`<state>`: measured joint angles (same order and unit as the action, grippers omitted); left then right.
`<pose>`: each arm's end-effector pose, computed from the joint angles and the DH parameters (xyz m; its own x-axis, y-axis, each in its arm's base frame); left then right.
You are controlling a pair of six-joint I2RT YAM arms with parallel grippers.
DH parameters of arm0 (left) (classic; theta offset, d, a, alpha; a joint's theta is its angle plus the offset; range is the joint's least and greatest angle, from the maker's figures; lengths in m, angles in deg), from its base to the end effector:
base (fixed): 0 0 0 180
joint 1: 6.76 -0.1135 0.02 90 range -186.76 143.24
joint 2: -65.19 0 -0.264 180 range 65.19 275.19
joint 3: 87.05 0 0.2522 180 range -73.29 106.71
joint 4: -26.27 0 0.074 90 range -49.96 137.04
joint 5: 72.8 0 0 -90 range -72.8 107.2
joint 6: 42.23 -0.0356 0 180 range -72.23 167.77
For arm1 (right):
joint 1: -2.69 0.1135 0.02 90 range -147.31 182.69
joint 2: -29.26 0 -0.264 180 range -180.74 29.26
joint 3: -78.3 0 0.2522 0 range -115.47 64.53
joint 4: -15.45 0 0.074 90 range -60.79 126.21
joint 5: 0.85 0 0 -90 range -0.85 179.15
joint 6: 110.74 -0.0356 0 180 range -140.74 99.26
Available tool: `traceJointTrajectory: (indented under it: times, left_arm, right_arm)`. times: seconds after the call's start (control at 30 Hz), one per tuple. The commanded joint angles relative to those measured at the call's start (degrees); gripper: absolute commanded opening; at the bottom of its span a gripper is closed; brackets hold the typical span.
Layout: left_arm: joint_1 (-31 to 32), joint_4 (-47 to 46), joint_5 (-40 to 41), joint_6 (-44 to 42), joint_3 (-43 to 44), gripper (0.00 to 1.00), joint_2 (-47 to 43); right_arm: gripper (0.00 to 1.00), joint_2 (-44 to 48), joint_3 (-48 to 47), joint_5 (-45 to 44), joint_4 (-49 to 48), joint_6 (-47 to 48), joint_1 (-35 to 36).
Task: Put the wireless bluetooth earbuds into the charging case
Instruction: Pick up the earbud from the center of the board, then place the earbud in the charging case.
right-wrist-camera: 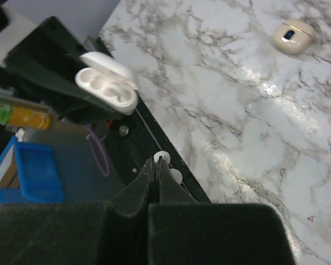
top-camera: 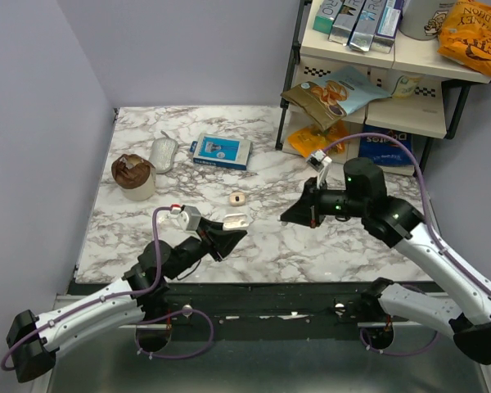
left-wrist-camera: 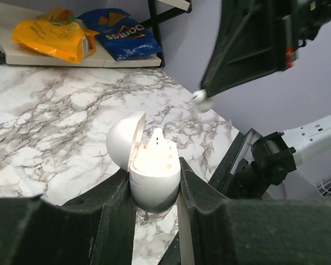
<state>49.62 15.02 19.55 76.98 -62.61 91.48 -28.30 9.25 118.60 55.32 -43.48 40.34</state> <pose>0.0807 -0.1187 0.2402 -0.3162 -0.4051 -0.8578 0.7508 0.4459 -0.4873 0.1618 0.1470 0.3366 -0.6851 -0.1034 -0.7211 -0.6610 0.5044 0.5556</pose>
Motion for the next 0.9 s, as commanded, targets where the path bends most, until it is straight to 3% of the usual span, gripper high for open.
traceJointTrajectory:
  times: [0.0,0.17,0.37,0.87]
  left_arm:
    - [0.13,-6.26,-5.76,-6.08,3.47,0.00,2.45]
    - [0.05,-13.21,-19.03,-12.33,5.40,0.00,8.42]
    - [0.05,-12.43,-30.28,-16.38,10.50,0.00,16.86]
    - [-0.66,-11.72,-44.45,-13.48,16.57,0.00,26.89]
  right_arm:
    - [0.01,3.06,-5.61,10.61,10.42,6.21,-0.21]
    - [0.01,6.13,-8.08,15.54,14.06,10.26,0.58]
    - [0.01,6.58,-10.89,17.83,16.08,11.05,3.39]
    - [0.01,-0.09,-18.27,14.50,21.44,14.65,11.92]
